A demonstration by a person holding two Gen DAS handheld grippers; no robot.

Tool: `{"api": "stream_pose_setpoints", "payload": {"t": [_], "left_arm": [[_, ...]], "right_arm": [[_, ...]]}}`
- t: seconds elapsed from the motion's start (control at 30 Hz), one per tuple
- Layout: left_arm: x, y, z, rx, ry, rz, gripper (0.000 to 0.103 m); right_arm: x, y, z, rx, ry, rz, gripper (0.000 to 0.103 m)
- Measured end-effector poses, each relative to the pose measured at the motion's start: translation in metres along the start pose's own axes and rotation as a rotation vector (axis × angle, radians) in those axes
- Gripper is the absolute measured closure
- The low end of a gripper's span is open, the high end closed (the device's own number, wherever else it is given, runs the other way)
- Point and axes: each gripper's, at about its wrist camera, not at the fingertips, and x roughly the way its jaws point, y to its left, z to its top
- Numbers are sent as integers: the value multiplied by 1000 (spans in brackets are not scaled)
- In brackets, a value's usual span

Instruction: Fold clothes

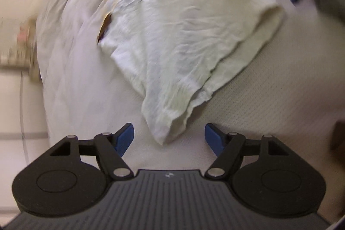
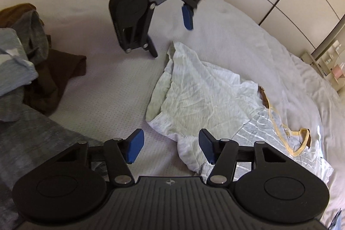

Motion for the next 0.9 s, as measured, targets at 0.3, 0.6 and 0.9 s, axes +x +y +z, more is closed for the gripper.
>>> {"api": "stream_pose_setpoints", "payload": {"t": [0.3, 0.6, 0.9], "left_arm": [[3, 1, 9, 78, -39, 66, 80], [-8, 9, 12, 39, -38, 35, 83], [-22, 17, 19, 51, -43, 45, 83]], "right_arm": [[7, 3, 3, -42, -10, -26, 46], [19, 12, 10, -80, 24, -50, 63], [16, 7, 15, -17, -13, -4, 103]]}}
